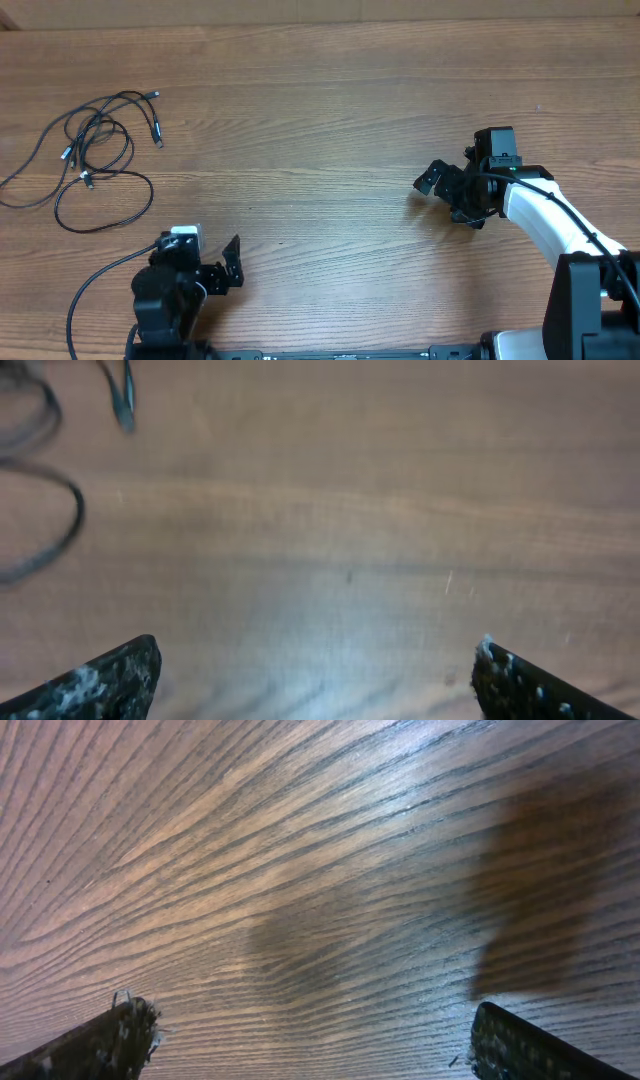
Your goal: Untangle cables
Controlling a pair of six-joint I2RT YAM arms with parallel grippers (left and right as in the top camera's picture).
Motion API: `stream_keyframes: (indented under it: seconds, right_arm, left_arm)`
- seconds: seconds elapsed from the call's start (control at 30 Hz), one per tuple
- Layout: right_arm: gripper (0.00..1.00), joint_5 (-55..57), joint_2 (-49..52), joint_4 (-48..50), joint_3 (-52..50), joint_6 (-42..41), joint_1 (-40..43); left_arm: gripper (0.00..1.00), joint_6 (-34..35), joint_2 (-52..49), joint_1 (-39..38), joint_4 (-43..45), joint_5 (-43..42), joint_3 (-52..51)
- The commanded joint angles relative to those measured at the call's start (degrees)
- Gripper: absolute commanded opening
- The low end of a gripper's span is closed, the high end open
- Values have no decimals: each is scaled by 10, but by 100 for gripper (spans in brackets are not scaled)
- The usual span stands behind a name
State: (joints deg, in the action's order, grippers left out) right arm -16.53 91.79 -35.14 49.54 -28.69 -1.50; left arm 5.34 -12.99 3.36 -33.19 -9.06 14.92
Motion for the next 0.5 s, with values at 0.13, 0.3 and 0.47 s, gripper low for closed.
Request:
stream_keyframes:
  seconds: [0.13,0.3,0.47]
  right_arm:
    - [100,-2,-3,3,3,0,1]
    - [100,-2,-3,3,3,0,1]
    - [100,-2,-3,3,3,0,1]
  left_arm:
    - [100,-11,57,-4,36,-7,-9]
    - [99,-11,104,-4,76,-7,-35]
    - [99,-11,129,-4,140,-7,-66]
